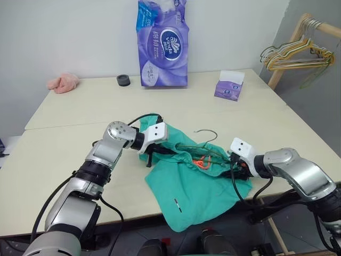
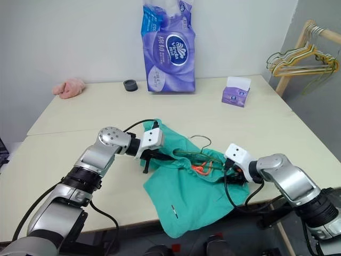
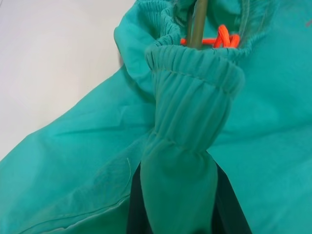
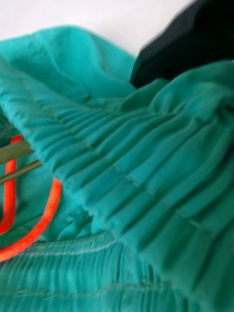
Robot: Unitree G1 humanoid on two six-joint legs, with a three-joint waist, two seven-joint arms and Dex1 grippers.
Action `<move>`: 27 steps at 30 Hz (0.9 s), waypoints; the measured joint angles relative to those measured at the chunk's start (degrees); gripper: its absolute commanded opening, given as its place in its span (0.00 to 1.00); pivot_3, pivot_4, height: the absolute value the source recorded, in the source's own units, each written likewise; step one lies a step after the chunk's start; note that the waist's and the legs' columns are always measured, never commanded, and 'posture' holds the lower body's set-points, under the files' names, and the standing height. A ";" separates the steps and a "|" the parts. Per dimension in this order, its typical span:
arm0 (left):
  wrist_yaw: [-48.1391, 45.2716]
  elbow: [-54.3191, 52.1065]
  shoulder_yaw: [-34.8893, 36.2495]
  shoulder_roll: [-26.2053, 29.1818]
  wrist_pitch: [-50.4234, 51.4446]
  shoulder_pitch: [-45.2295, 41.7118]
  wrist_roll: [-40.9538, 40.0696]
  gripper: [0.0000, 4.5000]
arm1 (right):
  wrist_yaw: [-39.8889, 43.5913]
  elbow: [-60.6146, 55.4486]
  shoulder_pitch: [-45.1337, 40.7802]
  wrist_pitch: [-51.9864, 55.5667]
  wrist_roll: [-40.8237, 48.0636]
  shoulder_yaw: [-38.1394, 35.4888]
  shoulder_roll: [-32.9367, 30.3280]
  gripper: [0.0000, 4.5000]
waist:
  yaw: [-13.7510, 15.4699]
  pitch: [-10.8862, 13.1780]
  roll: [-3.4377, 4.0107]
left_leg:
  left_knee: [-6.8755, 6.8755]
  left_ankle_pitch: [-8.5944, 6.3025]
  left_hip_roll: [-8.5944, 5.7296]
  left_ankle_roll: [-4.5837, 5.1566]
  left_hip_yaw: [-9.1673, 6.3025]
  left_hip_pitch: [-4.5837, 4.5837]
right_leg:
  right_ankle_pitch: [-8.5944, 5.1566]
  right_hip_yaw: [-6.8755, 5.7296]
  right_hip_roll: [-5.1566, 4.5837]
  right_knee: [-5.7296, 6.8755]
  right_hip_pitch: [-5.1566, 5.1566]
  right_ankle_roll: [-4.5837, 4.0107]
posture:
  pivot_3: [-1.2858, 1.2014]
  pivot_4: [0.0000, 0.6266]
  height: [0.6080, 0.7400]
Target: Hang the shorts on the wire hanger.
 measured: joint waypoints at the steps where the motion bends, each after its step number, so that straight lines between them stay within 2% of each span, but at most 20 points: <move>1: -0.03 -0.17 0.03 -0.02 0.15 0.12 -0.14 0.00 | 0.02 0.26 -0.15 0.01 -0.17 -0.01 0.28 0.40 | 0.00 0.00 0.00 | 0.00 0.00 -0.01 0.00 0.00 0.00 | 0.00 0.00 -0.01 0.00 0.00 0.00 | 0.45 0.05 1.00; 6: -0.24 -0.66 0.35 0.29 0.91 0.72 -0.85 0.00 | 1.02 0.17 -1.08 0.53 0.21 -0.53 1.42 0.04 | -0.01 0.00 0.00 | 0.00 0.00 -0.01 0.00 -0.05 -0.01 | 0.00 -0.05 -0.02 0.01 0.00 0.00 | 0.45 0.04 1.00; 7: -0.17 -0.66 0.83 0.62 0.91 0.71 -0.87 0.00 | 1.77 -0.62 -1.08 0.66 0.58 -0.47 1.41 0.00 | -0.03 0.00 0.00 | 0.00 0.00 -0.01 0.00 -0.05 -0.01 | 0.00 -0.05 -0.02 0.02 -0.01 0.00 | 0.45 0.04 1.00; 12: -0.11 -0.62 2.62 0.84 0.87 0.72 -1.18 0.00 | 3.00 -4.00 -1.08 2.69 2.09 -1.46 0.71 0.00 | 0.07 -0.01 0.01 | 0.00 0.00 -0.07 -0.01 -0.07 -0.02 | 0.00 -0.09 -0.10 0.02 -0.01 0.00 | 0.45 0.04 1.00; 15: -0.31 -0.18 3.97 0.12 2.91 0.67 -2.85 0.15 | 3.71 -6.70 -1.09 4.42 3.53 -3.25 -0.57 0.00 | 0.07 -0.01 0.01 | 0.01 0.00 -0.09 -0.01 -0.08 -0.02 | 0.00 -0.11 -0.13 0.02 -0.01 0.01 | 0.45 0.04 1.00; 22: 0.56 4.00 7.45 -1.91 4.52 -0.18 -6.25 0.60 | 4.78 -12.76 -0.92 6.99 6.85 -8.16 -4.29 0.00 | 0.07 -0.02 0.01 | 0.02 0.00 -0.12 -0.01 -0.11 -0.02 | -0.01 -0.15 -0.18 0.02 0.00 0.01 | 0.45 0.04 1.00; 27: 0.94 11.68 12.48 -1.39 8.28 -5.36 -9.78 0.60 | 5.52 -14.64 1.22 7.78 8.75 -11.60 -8.34 0.00 | -0.02 -0.01 0.01 | 0.02 0.00 -0.13 -0.01 -0.14 -0.07 | -0.01 -0.19 -0.18 0.01 -0.01 0.02 | 0.44 0.04 1.00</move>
